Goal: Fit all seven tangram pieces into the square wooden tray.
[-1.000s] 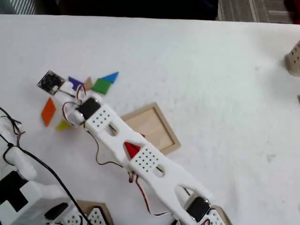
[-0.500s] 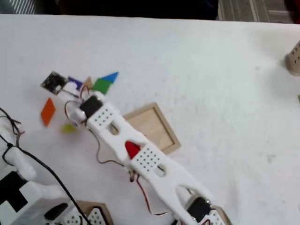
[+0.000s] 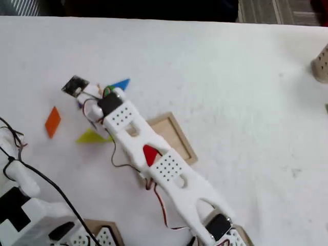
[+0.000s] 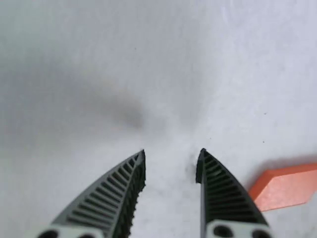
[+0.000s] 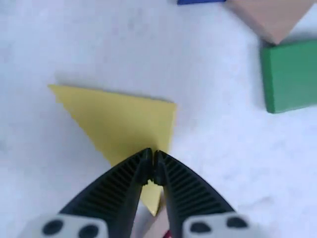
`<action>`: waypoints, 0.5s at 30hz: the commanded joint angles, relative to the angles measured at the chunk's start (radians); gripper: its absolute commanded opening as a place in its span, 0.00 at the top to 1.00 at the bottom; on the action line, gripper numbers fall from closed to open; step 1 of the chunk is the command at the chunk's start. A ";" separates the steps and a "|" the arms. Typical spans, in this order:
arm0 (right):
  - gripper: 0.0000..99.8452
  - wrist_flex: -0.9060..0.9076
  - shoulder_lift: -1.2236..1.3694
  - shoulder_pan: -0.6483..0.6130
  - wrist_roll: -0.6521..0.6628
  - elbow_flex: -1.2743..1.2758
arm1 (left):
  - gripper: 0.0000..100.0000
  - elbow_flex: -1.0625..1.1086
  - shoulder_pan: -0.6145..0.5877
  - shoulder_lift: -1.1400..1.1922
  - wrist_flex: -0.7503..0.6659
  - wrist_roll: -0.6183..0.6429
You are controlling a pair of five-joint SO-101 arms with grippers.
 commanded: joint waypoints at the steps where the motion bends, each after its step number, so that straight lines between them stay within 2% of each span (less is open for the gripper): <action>1: 0.98 0.012 -0.225 0.059 -0.043 0.209 | 0.82 -0.006 0.012 -0.045 -0.009 0.009; 6: 0.98 -0.042 -0.483 0.051 -0.060 0.559 | 0.82 -0.006 0.013 -0.045 -0.009 0.009; 10: 0.97 -0.153 -0.527 0.005 -0.040 0.680 | 0.82 -0.006 0.013 -0.045 -0.009 0.008; 12: 0.91 -0.191 -0.521 -0.027 0.040 0.683 | 0.82 -0.006 0.013 -0.045 -0.009 0.006; 15: 0.75 -0.243 -0.499 -0.065 0.149 0.678 | 0.82 -0.006 0.013 -0.044 -0.009 0.006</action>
